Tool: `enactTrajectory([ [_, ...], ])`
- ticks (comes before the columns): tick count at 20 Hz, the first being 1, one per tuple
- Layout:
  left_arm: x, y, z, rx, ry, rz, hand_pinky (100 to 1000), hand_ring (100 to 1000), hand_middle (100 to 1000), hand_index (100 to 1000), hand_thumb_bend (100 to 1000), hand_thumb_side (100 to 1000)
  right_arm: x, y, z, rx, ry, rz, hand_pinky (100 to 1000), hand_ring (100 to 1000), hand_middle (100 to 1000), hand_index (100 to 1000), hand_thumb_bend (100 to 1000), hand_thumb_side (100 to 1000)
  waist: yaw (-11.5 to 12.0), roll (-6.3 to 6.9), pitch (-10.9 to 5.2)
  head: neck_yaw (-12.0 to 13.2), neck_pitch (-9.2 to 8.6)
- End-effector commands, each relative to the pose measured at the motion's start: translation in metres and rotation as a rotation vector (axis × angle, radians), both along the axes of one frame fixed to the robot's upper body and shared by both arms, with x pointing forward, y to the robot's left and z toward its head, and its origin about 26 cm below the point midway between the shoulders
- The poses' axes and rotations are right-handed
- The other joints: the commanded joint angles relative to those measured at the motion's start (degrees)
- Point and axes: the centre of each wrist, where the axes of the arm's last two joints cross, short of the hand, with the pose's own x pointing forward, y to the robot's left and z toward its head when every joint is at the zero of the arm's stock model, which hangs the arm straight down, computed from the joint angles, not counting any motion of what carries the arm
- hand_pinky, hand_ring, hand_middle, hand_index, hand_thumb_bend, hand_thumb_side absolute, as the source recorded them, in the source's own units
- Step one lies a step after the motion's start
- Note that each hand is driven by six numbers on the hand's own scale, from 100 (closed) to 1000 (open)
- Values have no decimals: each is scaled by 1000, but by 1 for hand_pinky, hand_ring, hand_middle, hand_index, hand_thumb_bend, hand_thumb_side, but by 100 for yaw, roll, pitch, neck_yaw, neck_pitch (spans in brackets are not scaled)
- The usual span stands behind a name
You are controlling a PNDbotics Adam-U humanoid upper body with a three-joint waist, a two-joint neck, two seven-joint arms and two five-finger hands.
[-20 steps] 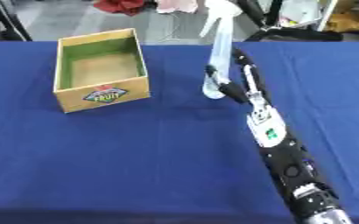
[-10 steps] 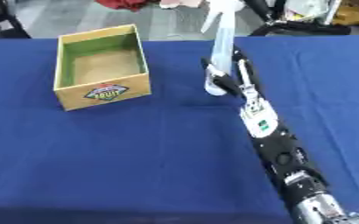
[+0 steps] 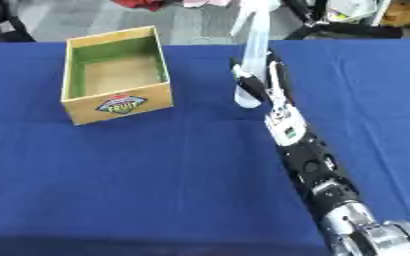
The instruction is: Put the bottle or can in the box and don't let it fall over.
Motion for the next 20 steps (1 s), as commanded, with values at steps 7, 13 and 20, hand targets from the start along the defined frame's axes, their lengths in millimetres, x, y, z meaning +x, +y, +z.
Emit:
enactTrajectory([
  [7, 1, 0, 11, 17, -31, -15, 830, 778, 866, 937, 633, 849, 8, 1, 15, 70, -24, -48, 920, 919, 851, 473, 100, 100, 55, -24, -79, -52, 30],
  [13, 1, 1, 11, 15, -30, -10, 830, 778, 866, 936, 634, 848, 9, -1, 22, 114, -62, -78, 893, 858, 774, 321, 100, 100, 82, -49, -110, -37, 30],
  [20, 1, 1, 11, 16, -29, -12, 831, 778, 865, 936, 635, 848, 13, 14, 42, 140, -143, -43, 865, 807, 723, 264, 100, 100, 106, -55, -127, -46, 30],
])
